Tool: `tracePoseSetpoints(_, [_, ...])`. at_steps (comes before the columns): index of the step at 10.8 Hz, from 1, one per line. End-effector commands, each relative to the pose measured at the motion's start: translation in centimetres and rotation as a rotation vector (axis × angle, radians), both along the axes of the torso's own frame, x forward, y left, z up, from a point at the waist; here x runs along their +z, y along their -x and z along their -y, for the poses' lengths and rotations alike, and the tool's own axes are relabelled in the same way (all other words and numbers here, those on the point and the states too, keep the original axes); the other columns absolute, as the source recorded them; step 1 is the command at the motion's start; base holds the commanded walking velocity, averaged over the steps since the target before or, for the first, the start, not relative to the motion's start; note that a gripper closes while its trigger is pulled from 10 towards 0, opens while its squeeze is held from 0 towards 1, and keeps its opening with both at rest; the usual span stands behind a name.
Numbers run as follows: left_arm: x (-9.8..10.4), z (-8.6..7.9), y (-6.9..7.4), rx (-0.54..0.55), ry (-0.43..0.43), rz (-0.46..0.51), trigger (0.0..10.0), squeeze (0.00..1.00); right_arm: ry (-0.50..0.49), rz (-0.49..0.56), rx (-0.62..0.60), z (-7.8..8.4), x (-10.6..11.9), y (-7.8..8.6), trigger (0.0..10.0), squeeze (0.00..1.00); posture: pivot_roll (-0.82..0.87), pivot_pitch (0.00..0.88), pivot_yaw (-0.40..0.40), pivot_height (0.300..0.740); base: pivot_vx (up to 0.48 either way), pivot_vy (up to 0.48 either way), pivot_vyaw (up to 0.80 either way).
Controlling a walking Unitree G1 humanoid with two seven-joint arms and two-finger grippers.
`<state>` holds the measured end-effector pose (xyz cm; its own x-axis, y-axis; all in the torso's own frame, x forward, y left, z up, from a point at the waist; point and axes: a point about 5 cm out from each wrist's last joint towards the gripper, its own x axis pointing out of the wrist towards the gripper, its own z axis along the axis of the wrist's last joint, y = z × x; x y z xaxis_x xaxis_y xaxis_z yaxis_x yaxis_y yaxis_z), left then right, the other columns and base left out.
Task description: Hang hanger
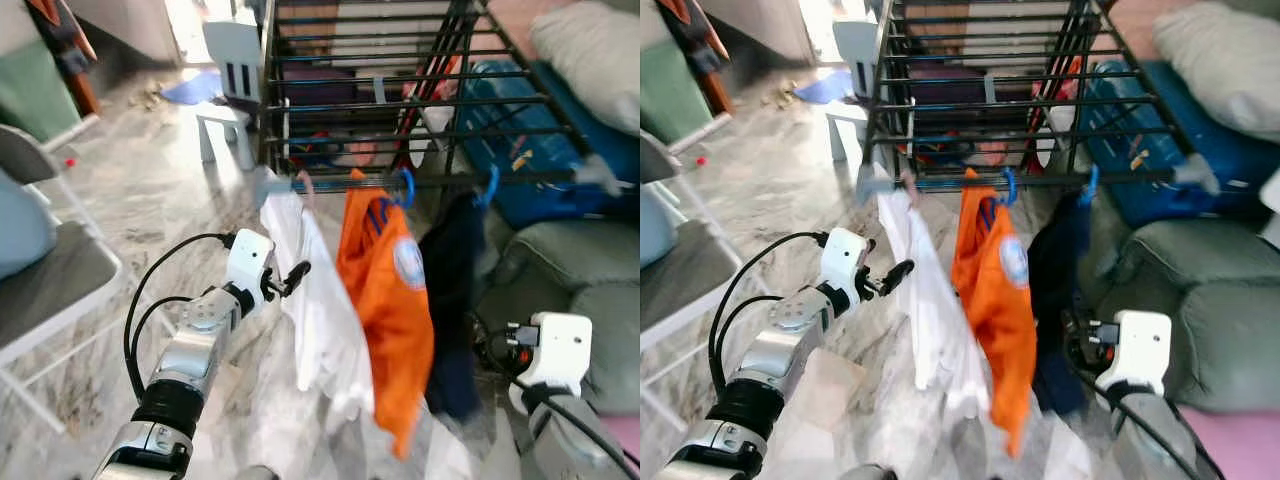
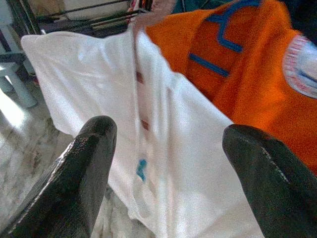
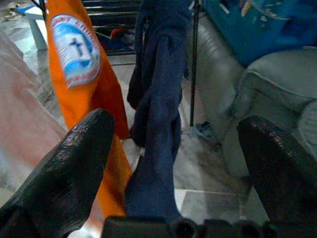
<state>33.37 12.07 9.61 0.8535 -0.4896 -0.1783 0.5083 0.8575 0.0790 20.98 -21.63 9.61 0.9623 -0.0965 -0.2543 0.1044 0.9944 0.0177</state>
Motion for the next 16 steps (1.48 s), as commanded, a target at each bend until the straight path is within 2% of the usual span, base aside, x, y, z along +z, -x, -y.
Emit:
tracePoseSetpoints(1, [-0.1, 0.1, 0.1, 0.002, -0.009, 0.007, 10.0, 0.0, 0.023, 0.005, -0.012, 0.0, 0.6, 0.1, 10.0, 1.0, 0.0, 0.0, 0.0, 0.74, -0.322, 0.0, 0.0])
tracePoseSetpoints(5, [-0.1, 0.2, 0.2, 0.003, -0.005, 0.012, 10.0, 0.0, 0.035, -0.005, 0.003, -0.3, 0.6, 0.1, 10.0, 1.0, 0.0, 0.0, -0.006, 0.74, -0.305, 0.0, 0.0])
tracePoseSetpoints(6, [0.0, 0.2, 0.1, 0.005, -0.004, 0.015, 10.0, 0.0, 0.039, -0.006, 0.006, -0.4, 0.7, 0.0, 10.0, 0.89, 0.0, 0.0, -0.006, 0.74, 0.0, 0.0, 0.0])
tracePoseSetpoints(7, [-0.1, 0.2, 0.1, 0.008, -0.007, 0.015, 10.0, 0.0, 0.043, -0.008, 0.01, -0.4, 0.7, 0.0, 10.0, 0.24, 0.0, 0.0, -0.007, 0.74, 0.0, 0.0, 0.0])
tracePoseSetpoints(8, [0.0, 0.1, 0.1, 0.016, -0.003, 0.018, 10.0, 0.0, 0.046, -0.003, 0.014, -0.5, 0.7, 0.1, 10.0, 0.0, 0.0, 0.0, -0.008, 0.74, 0.0, 0.0, 0.0])
tracePoseSetpoints(10, [-0.2, -0.1, 0.0, 0.036, -0.005, 0.016, 10.0, 0.0, 0.048, 0.028, 0.04, -1.2, 1.0, -0.1, 10.0, 0.0, 0.0, 0.0, -0.006, 0.74, 0.0, 0.0, 0.0])
tracePoseSetpoints(11, [-0.2, -0.1, 0.0, 0.042, -0.004, 0.013, 10.0, 0.0, 0.048, 0.031, 0.058, -1.7, 1.0, -0.1, 10.0, 0.0, 0.01, 0.0, -0.006, 0.74, 0.0, 0.0, 0.8])
tracePoseSetpoints(15, [-0.4, -0.1, -0.1, 0.039, -0.018, 0.01, 10.0, 0.0, 0.03, 0.031, 0.054, -1.9, 0.8, -0.3, 10.0, 0.0, 0.01, 0.0, 0.0, 0.74, 0.0, 0.457, 0.79])
tracePoseSetpoints(16, [-0.4, 0.0, -0.1, 0.035, -0.022, 0.01, 10.0, 0.0, 0.028, 0.031, 0.051, -1.8, 0.7, -0.3, 10.0, 0.0, 0.01, 0.0, 0.001, 0.74, 0.0, 0.476, 0.0])
